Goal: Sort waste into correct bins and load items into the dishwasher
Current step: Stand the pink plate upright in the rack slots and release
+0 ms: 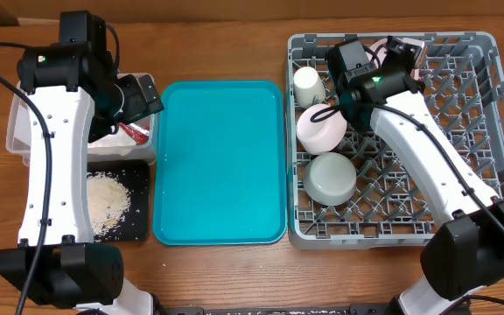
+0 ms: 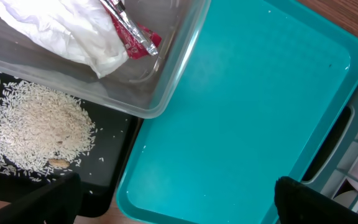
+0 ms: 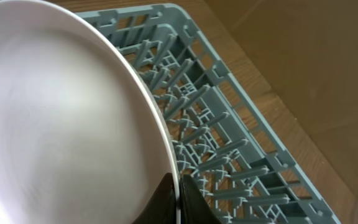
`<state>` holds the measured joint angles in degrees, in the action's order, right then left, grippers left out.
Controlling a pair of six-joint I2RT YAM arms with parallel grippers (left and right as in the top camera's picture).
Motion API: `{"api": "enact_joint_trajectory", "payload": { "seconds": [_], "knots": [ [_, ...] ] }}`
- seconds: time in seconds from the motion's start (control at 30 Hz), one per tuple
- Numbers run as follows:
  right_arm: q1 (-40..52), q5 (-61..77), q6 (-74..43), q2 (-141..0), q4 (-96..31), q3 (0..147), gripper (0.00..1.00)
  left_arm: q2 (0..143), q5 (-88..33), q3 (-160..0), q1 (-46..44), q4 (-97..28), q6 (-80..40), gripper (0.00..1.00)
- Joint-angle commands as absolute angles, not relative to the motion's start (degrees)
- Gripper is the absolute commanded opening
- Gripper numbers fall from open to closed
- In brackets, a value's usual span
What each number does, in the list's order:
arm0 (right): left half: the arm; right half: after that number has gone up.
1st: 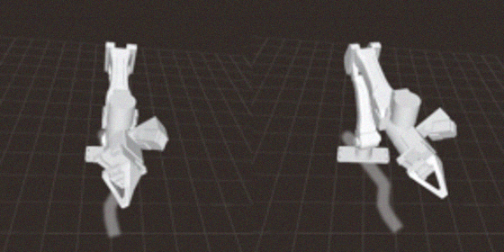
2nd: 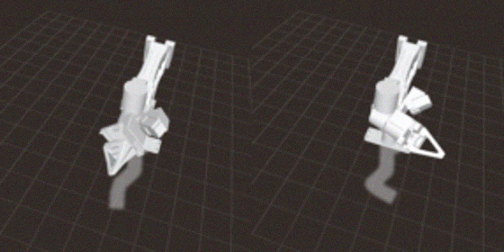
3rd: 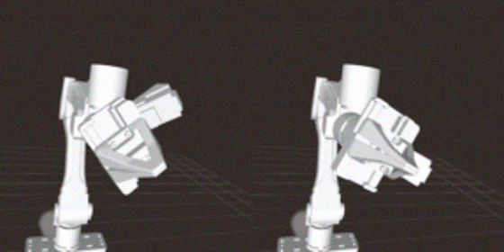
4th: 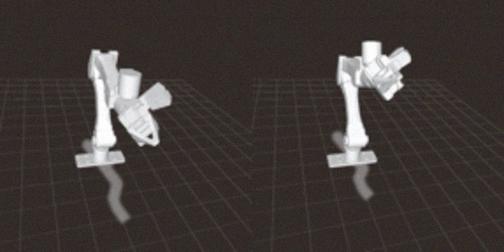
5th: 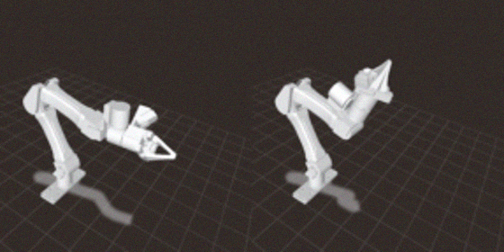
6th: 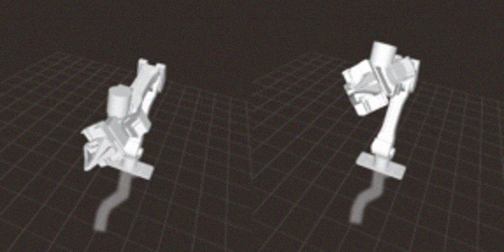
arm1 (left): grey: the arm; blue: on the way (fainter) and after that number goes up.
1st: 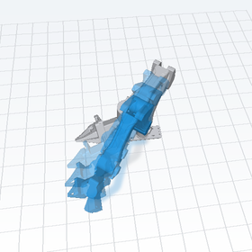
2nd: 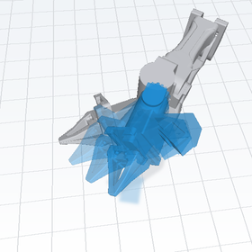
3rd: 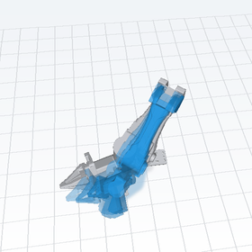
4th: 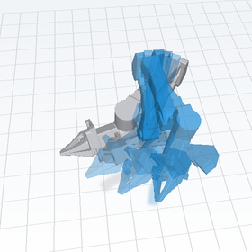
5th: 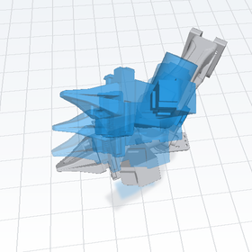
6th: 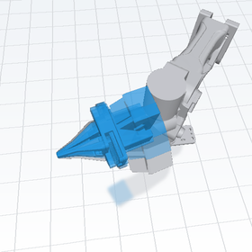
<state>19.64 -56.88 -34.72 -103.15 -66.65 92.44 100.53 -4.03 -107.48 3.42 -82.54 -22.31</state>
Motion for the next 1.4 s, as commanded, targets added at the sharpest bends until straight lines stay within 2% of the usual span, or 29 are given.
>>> {"api": "enact_joint_trajectory", "payload": {
  "seconds": [0.0, 0.27, 0.4, 0.6, 0.63, 0.7, 0.77, 0.83, 0.93, 1.07, 1.13, 1.2, 1.23, 1.27, 1.37],
  "knots": [
    [19.92, -55.11, -31.05, -102.89, -65.52, 91.88, 0.04, 100.22, -3.86, -107.42, 3.2, -82.46, -21.85, 1.0],
    [19.92, -49.3, -23.75, -102.89, -61.04, 91.88, 0.05, 100.22, -3.86, -107.42, 3.2, -82.43, -21.85, 1.0],
    [19.92, -48.75, -21.98, -102.89, -58.5, 91.88, 0.15, 100.22, -3.86, -107.42, 3.2, -82.43, -21.85, 1.0],
    [19.92, -48.75, -15.9, -102.89, -53.3, 91.98, 0.24, 100.22, -3.86, -107.39, 3.2, -82.46, -21.85, 1.0],
    [19.92, -48.77, -14.44, -102.89, -52.34, 92.18, 0.26, 100.22, -3.86, -107.42, 3.2, -82.46, -21.85, 1.0],
    [19.92, -48.77, -12.25, -102.89, -50.76, 92.9, 0.37, 100.22, -3.86, -107.42, 3.2, -82.46, -21.85, 1.0],
    [20.05, -48.77, -9.34, -102.87, -49.43, 94.17, 0.4, 100.22, -3.86, -107.42, 3.2, -82.46, -21.85, 1.0],
    [20.36, -48.75, -7.53, -102.87, -48.53, 95.24, 0.49, 100.22, -3.86, -107.39, 3.2, -82.46, -21.85, 1.0],
    [21.41, -47.24, -7.01, -102.87, -47.75, 96.77, 0.56, 100.22, -3.86, -107.39, 3.2, -82.43, -21.85, 1.0],
    [23.51, -33.19, -7.01, -102.52, -47.55, 97.58, 0.58, 100.22, -3.86, -107.42, 3.2, -82.46, -21.85, 1.0],
    [24.4, -24.99, -7.01, -102.35, -47.18, 97.58, 0.63, 100.22, -3.86, -107.39, 3.2, -82.43, -21.85, 1.0],
    [25.02, -18.46, -7.03, -102.35, -46.94, 97.58, 0.76, 100.22, -3.86, -107.39, 3.2, -82.43, -21.85, 1.0],
    [25.1, -16.84, -7.03, -102.35, -46.98, 97.58, 0.91, 100.22, -3.86, -107.42, 3.2, -82.46, -21.85, 1.0],
    [25.15, -16.1, -7.03, -102.35, -47.05, 97.58, 1.0, 100.22, -3.86, -107.42, 3.2, -82.43, -21.85, 1.0],
    [25.12, -15.31, -7.05, -102.35, -48.14, 97.56, 1.0, 100.22, -3.86, -107.39, 3.2, -82.46, -21.85, 1.0]
  ]
}}
